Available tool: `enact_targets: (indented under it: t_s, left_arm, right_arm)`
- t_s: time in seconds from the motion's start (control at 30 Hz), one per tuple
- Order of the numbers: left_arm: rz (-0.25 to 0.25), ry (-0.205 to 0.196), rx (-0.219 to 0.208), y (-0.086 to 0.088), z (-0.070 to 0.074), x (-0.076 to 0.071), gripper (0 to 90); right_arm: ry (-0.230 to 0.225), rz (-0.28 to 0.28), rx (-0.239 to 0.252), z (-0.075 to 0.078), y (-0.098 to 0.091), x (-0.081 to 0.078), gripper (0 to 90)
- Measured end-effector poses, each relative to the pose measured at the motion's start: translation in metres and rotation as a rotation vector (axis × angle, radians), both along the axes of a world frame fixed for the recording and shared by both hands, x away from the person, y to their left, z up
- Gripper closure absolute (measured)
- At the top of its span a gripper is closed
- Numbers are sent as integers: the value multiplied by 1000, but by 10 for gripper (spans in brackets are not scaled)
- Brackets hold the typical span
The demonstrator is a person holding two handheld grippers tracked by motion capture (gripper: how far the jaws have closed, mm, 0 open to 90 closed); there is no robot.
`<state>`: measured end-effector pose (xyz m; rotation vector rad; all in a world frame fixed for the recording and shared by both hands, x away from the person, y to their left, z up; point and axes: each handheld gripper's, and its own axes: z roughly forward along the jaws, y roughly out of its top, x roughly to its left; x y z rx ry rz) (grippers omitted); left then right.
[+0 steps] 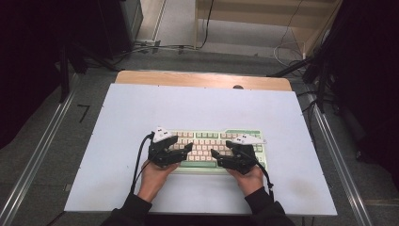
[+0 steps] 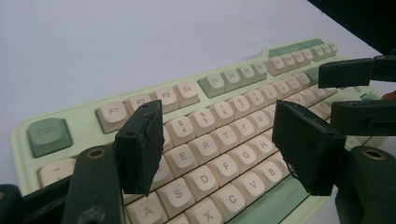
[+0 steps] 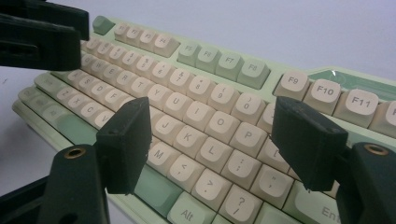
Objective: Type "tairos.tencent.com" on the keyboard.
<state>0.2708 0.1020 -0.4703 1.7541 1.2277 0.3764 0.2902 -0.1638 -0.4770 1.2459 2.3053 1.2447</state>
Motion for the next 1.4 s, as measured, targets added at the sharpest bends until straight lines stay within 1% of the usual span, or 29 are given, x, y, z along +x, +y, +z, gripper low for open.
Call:
enact_targets:
  t_s: [0.07, 0.13, 0.23, 0.3, 0.43, 0.57, 0.6, 0.77, 0.87, 1.03, 1.27, 1.4]
  left_arm:
    - [13, -12, -4, 5, 2, -3, 343]
    - [28, -24, -11, 11, 3, -7, 343]
    - [46, -31, -9, 19, 2, -12, 343]
    - [70, -36, -13, 26, -1, -16, 344]
    - [115, -42, -26, 37, -3, -19, 344]
    - [129, -49, -22, 41, -3, -22, 344]
    - [129, -49, -17, 41, -4, -22, 344]
    - [141, -51, -17, 43, -5, -23, 344]
    - [153, -54, 0, 43, -8, -22, 347]
    - [163, -52, -4, 44, -9, -22, 348]
    - [168, -50, -3, 45, -10, -21, 348]
    - [162, -51, 0, 44, -10, -22, 348]
  right_arm:
    - [-1, -2, -1, 0, 0, 0, 287]
    - [-4, -6, -1, 1, -1, 0, 323]
    - [-19, -14, -2, 1, -1, -2, 402]
    - [-31, -15, -5, 1, -1, -3, 455]
    - [-50, -20, 1, 3, -2, -5, 612]
    - [-56, -20, 4, 4, -3, -6, 823]
    - [-56, -16, 4, 4, -3, -6, 863]
    - [-56, 0, -2, 3, -2, -7, 873]
    - [-54, 1, -2, 3, -2, -7, 873]
    - [-54, 5, 7, 4, -3, -8, 873]
    - [-51, 10, 4, 5, -5, -11, 873]
    - [-48, 8, 2, 5, -6, -12, 873]
